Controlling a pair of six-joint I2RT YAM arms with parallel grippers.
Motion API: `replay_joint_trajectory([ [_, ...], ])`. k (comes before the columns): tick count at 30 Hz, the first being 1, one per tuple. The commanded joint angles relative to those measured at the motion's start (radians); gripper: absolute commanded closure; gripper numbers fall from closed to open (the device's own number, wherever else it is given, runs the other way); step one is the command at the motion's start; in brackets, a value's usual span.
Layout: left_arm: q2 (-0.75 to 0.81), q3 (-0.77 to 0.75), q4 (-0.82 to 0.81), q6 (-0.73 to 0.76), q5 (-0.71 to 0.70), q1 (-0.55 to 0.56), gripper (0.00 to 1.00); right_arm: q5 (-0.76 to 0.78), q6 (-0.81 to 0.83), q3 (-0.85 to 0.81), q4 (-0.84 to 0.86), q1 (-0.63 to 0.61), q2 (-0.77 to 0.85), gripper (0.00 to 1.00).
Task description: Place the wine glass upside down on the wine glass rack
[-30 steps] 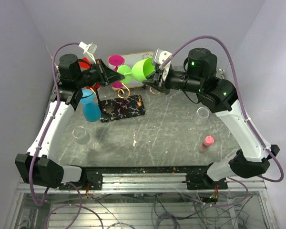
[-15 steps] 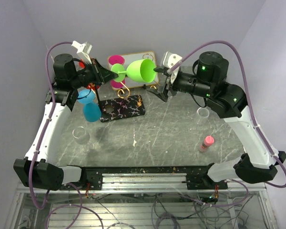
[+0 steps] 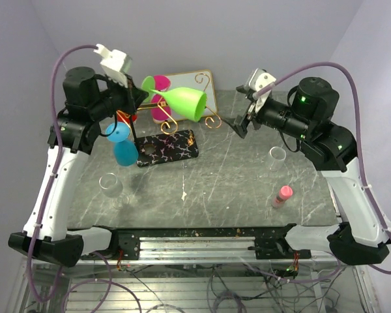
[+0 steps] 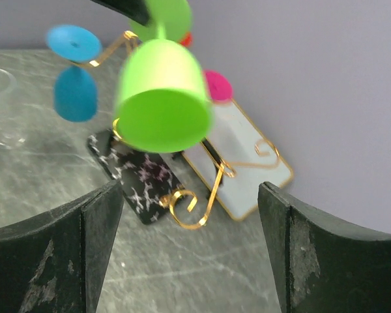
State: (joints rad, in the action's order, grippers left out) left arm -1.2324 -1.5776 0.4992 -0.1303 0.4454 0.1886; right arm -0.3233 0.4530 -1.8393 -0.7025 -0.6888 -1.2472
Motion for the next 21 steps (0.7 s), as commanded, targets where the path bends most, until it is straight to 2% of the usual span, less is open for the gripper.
replay_joint_trajectory([
  [1,0.016,-0.056,0.182,0.366,-0.174,0.163,0.93,0.072,-0.063,0.087,0.084,0.106,0.026,0.16],
  [8,0.056,0.002,0.299,0.661,-0.269,0.278,0.93,0.273,0.009,0.250,0.193,0.187,0.054,0.15],
  [11,0.065,0.028,0.333,0.785,-0.305,0.312,0.93,0.301,0.042,0.339,0.242,0.234,0.066,0.15],
  [21,0.092,0.055,0.478,1.105,-0.350,0.349,0.93,0.068,-0.015,0.517,0.307,0.462,0.036,0.15],
])
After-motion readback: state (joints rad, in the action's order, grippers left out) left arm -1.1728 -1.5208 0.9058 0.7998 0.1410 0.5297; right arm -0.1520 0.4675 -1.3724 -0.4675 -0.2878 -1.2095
